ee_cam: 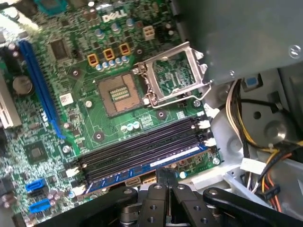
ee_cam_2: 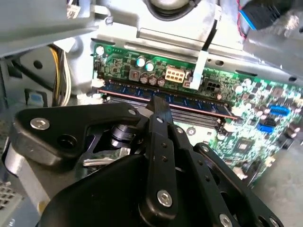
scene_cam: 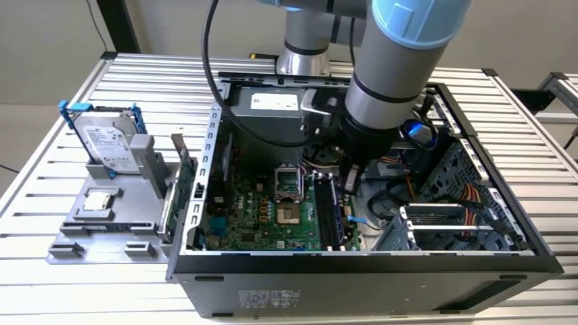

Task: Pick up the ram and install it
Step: 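Press down the ram until it locks into place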

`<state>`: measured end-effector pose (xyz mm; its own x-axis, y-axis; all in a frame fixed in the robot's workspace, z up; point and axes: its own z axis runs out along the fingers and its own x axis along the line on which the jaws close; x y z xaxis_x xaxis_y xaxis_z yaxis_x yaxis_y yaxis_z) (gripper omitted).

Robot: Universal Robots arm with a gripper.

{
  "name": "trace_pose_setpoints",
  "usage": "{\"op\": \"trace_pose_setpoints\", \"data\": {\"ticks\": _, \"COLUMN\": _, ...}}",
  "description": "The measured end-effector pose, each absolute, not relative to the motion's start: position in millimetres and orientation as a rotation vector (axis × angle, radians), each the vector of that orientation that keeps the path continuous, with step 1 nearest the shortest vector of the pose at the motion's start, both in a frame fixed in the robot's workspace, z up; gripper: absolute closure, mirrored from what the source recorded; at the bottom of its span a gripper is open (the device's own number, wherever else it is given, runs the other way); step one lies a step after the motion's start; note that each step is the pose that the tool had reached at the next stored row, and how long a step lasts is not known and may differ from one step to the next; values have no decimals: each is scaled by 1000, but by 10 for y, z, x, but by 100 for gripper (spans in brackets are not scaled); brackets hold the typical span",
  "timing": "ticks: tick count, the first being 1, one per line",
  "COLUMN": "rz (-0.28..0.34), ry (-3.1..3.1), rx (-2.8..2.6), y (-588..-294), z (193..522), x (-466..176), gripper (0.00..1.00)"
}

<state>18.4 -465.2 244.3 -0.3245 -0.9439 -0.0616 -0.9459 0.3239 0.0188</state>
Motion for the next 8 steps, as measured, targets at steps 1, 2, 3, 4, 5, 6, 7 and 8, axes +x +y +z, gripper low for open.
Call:
{"op": "trace_pose_setpoints", "data": {"ticks": 1, "rz": 80, "ry": 2507, "rx": -1826, "y": -4652, "z": 2439, "x": 184, "gripper": 100}}
{"op": "trace_pose_setpoints", "data": {"ticks": 2, "rz": 80, "ry": 2491, "rx": -1849, "y": -4652, "z": 2435, "x": 184, "gripper": 100}}
{"op": "trace_pose_setpoints", "data": {"ticks": 3, "rz": 81, "ry": 2475, "rx": -1872, "y": -4652, "z": 2433, "x": 184, "gripper": 100}}
{"op": "trace_pose_setpoints", "data": {"ticks": 4, "rz": 82, "ry": 2458, "rx": -1894, "y": -4652, "z": 2424, "x": 184, "gripper": 100}}
{"op": "trace_pose_setpoints", "data": {"ticks": 5, "rz": 82, "ry": 2442, "rx": -1916, "y": -4652, "z": 2421, "x": 184, "gripper": 100}}
{"op": "trace_pose_setpoints", "data": {"ticks": 6, "rz": 82, "ry": 2425, "rx": -1938, "y": -4652, "z": 2420, "x": 184, "gripper": 100}}
{"op": "trace_pose_setpoints", "data": {"ticks": 7, "rz": 83, "ry": 2407, "rx": -1961, "y": -4652, "z": 2420, "x": 184, "gripper": 100}}
{"op": "trace_pose_setpoints", "data": {"ticks": 8, "rz": 84, "ry": 2389, "rx": -1983, "y": -4652, "z": 2414, "x": 184, "gripper": 100}}
